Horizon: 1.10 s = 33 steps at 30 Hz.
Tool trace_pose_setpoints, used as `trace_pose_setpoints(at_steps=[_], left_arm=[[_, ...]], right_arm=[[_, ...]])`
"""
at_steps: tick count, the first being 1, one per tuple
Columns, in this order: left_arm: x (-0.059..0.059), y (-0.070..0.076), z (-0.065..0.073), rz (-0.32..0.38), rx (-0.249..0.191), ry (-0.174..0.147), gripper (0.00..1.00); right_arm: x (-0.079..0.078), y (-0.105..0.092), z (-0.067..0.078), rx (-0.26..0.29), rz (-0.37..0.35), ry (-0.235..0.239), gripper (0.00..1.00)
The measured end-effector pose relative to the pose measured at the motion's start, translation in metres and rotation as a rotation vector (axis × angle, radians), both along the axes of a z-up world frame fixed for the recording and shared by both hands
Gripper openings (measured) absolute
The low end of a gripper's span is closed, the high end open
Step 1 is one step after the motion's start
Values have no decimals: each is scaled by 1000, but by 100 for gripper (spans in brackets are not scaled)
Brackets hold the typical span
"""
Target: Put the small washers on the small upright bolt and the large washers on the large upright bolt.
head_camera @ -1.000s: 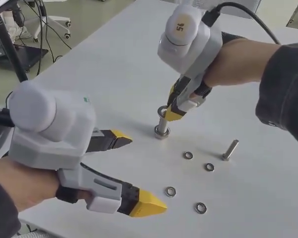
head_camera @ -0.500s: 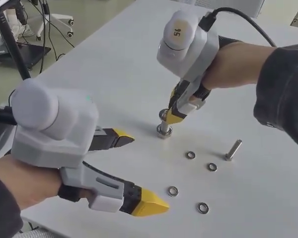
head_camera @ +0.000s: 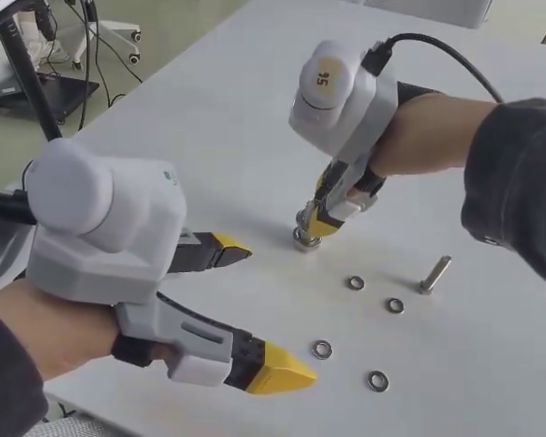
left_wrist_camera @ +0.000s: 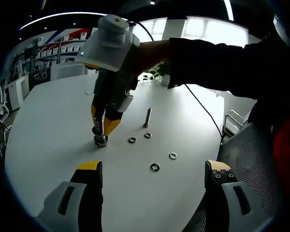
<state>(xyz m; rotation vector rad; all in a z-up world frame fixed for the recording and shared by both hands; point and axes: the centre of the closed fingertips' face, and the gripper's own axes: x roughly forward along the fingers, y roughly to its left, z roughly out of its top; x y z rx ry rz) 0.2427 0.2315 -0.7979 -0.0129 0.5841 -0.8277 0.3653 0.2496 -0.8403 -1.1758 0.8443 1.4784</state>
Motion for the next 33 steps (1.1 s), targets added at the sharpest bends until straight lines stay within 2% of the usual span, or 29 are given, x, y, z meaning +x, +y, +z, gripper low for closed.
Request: trace_pose_setpoints(at_steps=[12, 26, 33], left_arm=[[-1, 0, -1, 1, -2, 1, 87], [-2, 0, -2, -1, -4, 5, 87], [-3, 1, -2, -3, -6, 6, 87]], right_arm=[[1, -2, -17, -17, -9, 10, 24], [0, -2, -22, -23, -17, 18, 24], [2, -7, -29, -50, -11, 9, 25]])
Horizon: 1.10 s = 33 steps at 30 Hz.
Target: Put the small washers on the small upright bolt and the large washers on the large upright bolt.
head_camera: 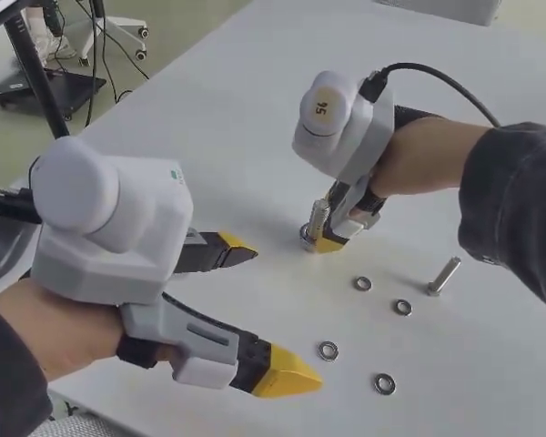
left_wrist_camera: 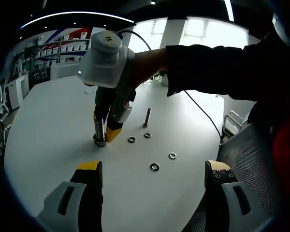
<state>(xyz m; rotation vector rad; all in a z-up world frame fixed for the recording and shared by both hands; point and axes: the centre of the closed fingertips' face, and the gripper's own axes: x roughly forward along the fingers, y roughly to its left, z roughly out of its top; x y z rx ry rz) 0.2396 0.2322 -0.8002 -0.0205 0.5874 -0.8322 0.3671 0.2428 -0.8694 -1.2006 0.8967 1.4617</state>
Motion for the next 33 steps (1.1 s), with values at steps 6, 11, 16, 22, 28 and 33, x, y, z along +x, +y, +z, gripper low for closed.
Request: trace_pose_setpoints(at_steps=[6, 11, 16, 22, 28, 33], left_arm=[[0, 0, 0, -2, 1, -1, 87], [-1, -1, 0, -4, 0, -1, 87], [-1, -1, 0, -5, 2, -1, 87], [0, -1, 0, -7, 4, 0, 87], [0, -2, 0, -9, 5, 1, 87], [1, -2, 1, -11, 6, 0, 87]], right_arm=[[-2, -3, 0, -1, -6, 9, 26], [-2, -6, 1, -1, -14, 16, 26], [-1, -10, 2, -1, -21, 17, 26], [1, -17, 3, -2, -35, 20, 26], [2, -24, 5, -3, -48, 18, 26], [1, -30, 8, -4, -57, 17, 26]])
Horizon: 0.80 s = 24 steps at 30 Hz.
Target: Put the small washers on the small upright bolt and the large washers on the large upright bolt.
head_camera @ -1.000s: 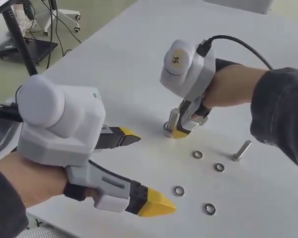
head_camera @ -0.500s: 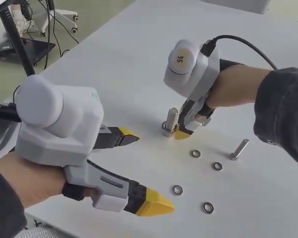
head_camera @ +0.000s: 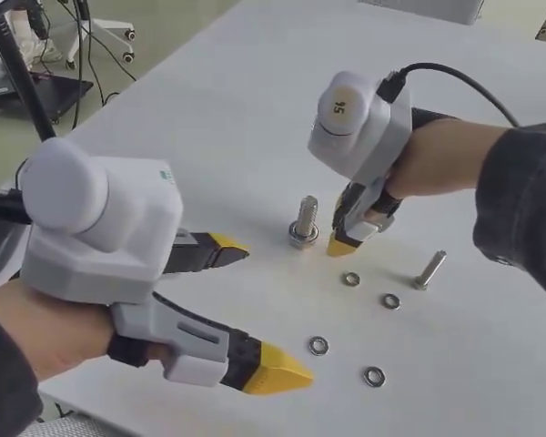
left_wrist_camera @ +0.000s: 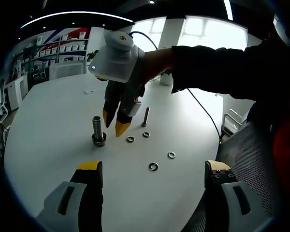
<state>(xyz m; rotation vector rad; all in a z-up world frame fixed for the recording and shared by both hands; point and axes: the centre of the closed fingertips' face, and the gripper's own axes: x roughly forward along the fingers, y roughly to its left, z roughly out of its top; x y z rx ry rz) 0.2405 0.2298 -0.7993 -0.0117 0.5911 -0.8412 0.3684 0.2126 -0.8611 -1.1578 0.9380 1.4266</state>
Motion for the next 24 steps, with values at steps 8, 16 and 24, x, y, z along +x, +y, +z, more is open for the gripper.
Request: trace_pose_setpoints(at_steps=[8, 16, 24], left_arm=[[1, -1, 2, -5, 2, -2, 87], [2, -3, 2, -12, 3, -4, 87], [3, -3, 4, -12, 2, -8, 87]], right_arm=[[-3, -10, 2, -3, -14, 3, 26], [-8, -17, 2, -6, -24, 7, 26], [-13, -22, -2, -15, -29, 15, 25]])
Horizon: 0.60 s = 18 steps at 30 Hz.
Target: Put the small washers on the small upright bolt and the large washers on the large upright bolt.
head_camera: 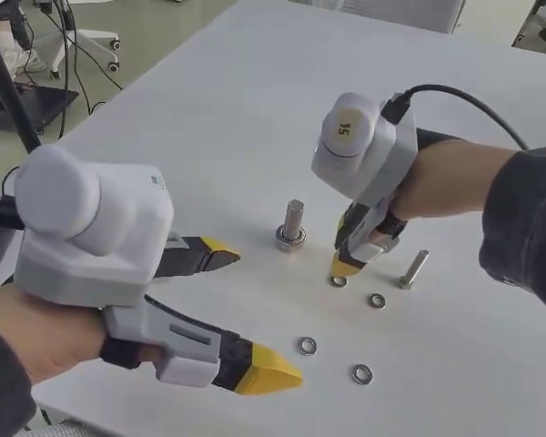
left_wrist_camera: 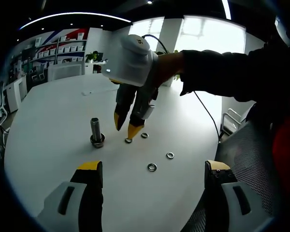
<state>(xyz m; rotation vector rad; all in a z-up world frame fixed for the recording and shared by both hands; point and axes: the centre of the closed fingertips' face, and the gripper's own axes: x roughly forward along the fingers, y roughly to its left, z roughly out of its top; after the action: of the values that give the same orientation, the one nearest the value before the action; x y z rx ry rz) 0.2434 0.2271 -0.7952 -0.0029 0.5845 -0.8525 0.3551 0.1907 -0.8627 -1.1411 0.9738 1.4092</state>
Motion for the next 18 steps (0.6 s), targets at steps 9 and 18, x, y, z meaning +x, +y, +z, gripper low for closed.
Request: trace_pose_setpoints(at_steps=[9, 18], left_arm=[[2, 0, 1, -2, 1, -3, 87], [3, -1, 0, -3, -2, -4, 87]], right_arm=[[-8, -7, -6, -12, 1, 8, 25], [-9, -11, -13, -19, 6, 3, 24]])
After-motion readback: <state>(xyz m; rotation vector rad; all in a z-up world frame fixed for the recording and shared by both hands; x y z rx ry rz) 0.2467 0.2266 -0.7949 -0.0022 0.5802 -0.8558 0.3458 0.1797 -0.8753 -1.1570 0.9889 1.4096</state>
